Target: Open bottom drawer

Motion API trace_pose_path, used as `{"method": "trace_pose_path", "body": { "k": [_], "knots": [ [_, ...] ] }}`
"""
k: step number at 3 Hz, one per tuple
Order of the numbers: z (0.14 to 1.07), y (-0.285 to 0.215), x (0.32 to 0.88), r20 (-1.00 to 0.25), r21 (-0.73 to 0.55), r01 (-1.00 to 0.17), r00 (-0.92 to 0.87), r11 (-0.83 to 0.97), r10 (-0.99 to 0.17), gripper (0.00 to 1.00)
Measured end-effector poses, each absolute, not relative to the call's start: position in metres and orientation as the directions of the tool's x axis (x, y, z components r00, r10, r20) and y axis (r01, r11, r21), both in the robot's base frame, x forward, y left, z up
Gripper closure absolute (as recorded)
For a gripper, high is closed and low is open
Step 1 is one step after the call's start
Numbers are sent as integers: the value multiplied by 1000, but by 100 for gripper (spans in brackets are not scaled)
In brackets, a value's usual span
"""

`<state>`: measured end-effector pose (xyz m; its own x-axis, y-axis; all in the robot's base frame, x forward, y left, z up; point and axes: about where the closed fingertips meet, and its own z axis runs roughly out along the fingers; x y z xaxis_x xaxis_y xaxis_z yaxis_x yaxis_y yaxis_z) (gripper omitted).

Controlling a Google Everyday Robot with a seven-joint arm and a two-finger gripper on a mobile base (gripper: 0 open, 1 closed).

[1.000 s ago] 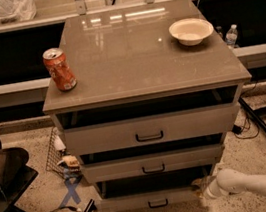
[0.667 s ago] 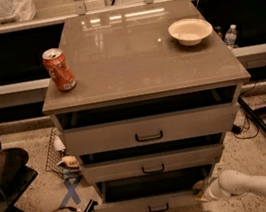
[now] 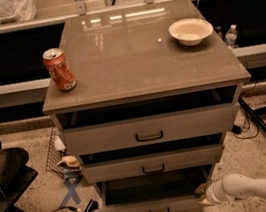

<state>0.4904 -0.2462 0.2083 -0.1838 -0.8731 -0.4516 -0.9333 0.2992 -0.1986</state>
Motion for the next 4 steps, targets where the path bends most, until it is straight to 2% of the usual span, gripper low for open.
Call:
{"method": "trace_pose_path", "body": {
  "k": [1, 2, 3, 4],
  "knots": [
    [222, -256, 453, -437, -186, -928, -216, 323, -873, 100],
    [278, -330, 404, -386, -272, -851, -332, 450, -861, 100],
    [315, -347, 378, -364, -312, -833, -339, 457, -867, 100],
    [314, -344, 382, -369, -312, -836, -331, 451, -869, 100]
  ]
}}
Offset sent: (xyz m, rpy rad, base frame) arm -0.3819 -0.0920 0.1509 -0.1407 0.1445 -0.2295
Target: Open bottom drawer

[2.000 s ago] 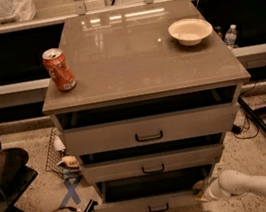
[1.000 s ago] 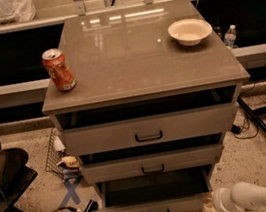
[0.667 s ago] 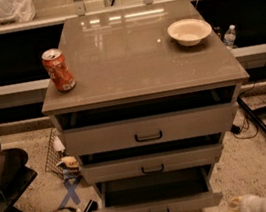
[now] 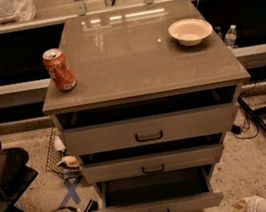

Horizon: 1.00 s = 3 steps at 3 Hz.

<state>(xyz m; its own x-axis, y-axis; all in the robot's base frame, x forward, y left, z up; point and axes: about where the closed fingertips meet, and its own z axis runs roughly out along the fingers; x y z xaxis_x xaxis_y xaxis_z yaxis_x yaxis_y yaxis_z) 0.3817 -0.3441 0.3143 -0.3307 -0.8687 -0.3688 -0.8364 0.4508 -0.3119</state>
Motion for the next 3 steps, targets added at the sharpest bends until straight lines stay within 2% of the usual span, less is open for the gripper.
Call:
{"method": "trace_pose_path", "body": {
  "k": [3],
  "knots": [
    [276, -299, 434, -487, -253, -906, -183, 339, -854, 100]
  ]
}}
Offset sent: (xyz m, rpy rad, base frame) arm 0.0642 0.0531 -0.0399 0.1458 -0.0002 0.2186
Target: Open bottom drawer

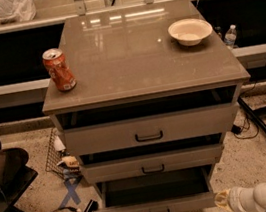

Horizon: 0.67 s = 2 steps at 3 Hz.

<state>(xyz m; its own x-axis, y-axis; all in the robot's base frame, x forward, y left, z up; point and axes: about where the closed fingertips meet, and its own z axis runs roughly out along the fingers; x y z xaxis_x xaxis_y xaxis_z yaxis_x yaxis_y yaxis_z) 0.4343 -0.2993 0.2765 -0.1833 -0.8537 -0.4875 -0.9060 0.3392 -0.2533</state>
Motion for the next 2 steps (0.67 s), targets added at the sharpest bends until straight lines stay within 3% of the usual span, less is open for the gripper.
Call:
{"method": "trace_pose_path", "body": {
  "k": [2],
  "knots": [
    [274, -297, 434, -491, -243, -911, -180, 332, -853, 52]
  ]
}}
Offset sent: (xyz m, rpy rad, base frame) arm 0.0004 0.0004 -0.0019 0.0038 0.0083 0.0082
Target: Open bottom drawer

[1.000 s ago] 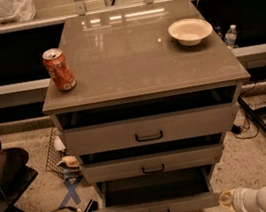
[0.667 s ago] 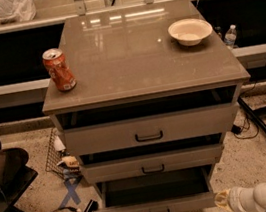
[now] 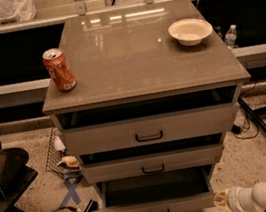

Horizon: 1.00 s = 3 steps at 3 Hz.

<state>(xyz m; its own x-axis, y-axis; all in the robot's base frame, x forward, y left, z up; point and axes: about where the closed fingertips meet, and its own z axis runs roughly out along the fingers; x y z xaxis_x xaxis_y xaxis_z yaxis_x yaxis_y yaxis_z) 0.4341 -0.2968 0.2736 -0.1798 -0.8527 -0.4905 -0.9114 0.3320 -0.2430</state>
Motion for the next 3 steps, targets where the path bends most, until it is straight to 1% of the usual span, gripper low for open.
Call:
{"method": "trace_pose_path", "body": {
  "k": [2, 3],
  "knots": [
    [272, -294, 433, -493, -239, -913, -179, 330, -851, 5],
    [271, -292, 433, -494, -237, -914, -178, 329, -851, 0]
  ]
}}
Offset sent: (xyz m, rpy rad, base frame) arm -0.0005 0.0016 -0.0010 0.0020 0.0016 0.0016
